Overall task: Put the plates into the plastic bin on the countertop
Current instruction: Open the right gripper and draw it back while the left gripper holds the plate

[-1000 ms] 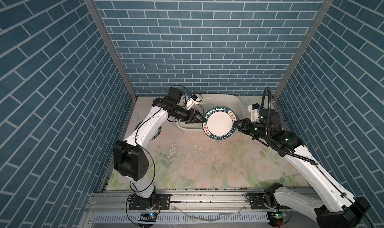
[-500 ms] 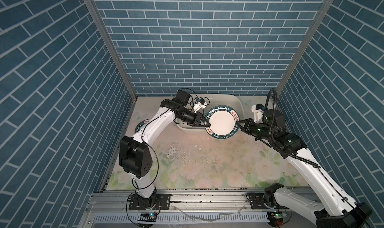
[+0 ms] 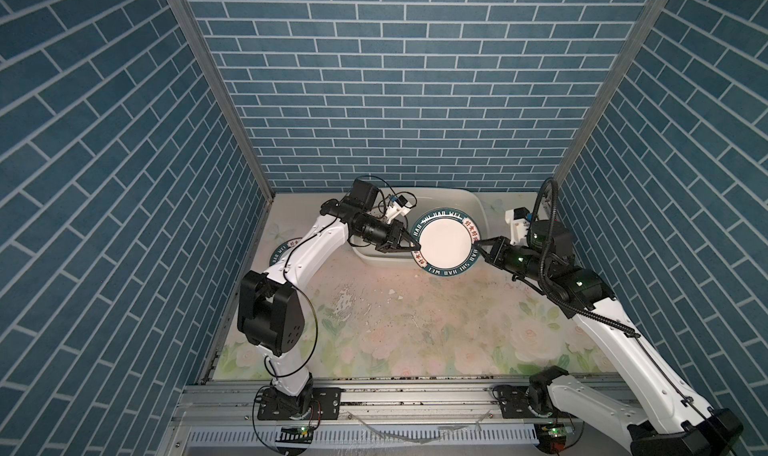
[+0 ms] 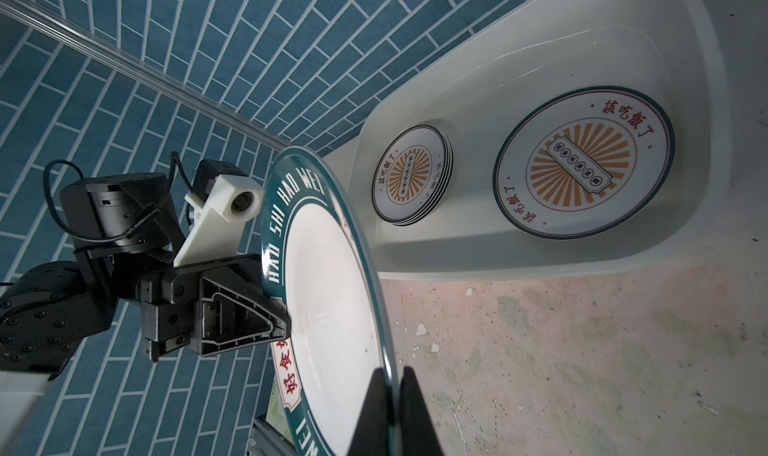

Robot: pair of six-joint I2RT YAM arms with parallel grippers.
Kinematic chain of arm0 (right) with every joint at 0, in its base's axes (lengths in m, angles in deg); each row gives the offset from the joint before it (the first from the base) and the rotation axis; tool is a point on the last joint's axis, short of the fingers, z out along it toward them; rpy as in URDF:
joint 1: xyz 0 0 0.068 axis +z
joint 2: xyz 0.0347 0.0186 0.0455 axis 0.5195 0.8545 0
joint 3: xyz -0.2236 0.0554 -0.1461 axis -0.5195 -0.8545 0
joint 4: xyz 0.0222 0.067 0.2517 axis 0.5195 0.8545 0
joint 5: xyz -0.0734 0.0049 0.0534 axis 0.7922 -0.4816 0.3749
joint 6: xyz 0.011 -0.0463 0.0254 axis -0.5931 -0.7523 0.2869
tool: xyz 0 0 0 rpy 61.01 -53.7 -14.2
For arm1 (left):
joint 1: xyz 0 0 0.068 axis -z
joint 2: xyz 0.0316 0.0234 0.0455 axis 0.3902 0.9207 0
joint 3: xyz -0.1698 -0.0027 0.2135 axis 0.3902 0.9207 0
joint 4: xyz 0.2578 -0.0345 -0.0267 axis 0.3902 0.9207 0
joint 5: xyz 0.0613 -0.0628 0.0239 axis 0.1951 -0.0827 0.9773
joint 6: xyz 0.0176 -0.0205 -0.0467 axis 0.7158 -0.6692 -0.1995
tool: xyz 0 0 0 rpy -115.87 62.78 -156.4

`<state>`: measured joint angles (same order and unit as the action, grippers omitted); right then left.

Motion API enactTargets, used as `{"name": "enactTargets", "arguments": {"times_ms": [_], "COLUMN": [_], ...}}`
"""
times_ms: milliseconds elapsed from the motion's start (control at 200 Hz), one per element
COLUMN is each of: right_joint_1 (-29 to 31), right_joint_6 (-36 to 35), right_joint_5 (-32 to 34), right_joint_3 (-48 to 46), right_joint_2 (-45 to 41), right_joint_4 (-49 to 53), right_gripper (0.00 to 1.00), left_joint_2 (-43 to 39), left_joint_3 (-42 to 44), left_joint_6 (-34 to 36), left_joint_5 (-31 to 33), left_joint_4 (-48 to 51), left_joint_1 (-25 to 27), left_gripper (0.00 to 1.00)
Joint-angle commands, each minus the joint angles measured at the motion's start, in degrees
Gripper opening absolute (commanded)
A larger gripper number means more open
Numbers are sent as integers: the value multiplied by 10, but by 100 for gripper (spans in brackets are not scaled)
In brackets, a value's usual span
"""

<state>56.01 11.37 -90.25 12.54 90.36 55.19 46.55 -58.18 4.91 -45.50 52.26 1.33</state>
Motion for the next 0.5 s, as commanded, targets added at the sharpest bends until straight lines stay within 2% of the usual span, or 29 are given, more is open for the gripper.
{"name": "enactTargets", "arguments": {"times_ms": [0, 230, 495], "right_joint_1": [1, 1, -3], "right_joint_6": [8, 9, 3], "right_joint_5": [-3, 16, 102], "right_joint_3": [-10, -6, 21], "right_joint_2": [-9, -11, -41], "right_joint_4": [-21, -1, 62], "right_gripper": [4, 31, 42], "left_joint_2": [-4, -5, -1], "left_joint_3": [-2, -16, -62], "left_joint_6": [0, 10, 66], "left_joint_5": [-30, -3, 90], "left_joint_4": [-34, -21, 39], "left_joint_1": [12, 12, 9], "left_gripper": [2, 0, 0]}}
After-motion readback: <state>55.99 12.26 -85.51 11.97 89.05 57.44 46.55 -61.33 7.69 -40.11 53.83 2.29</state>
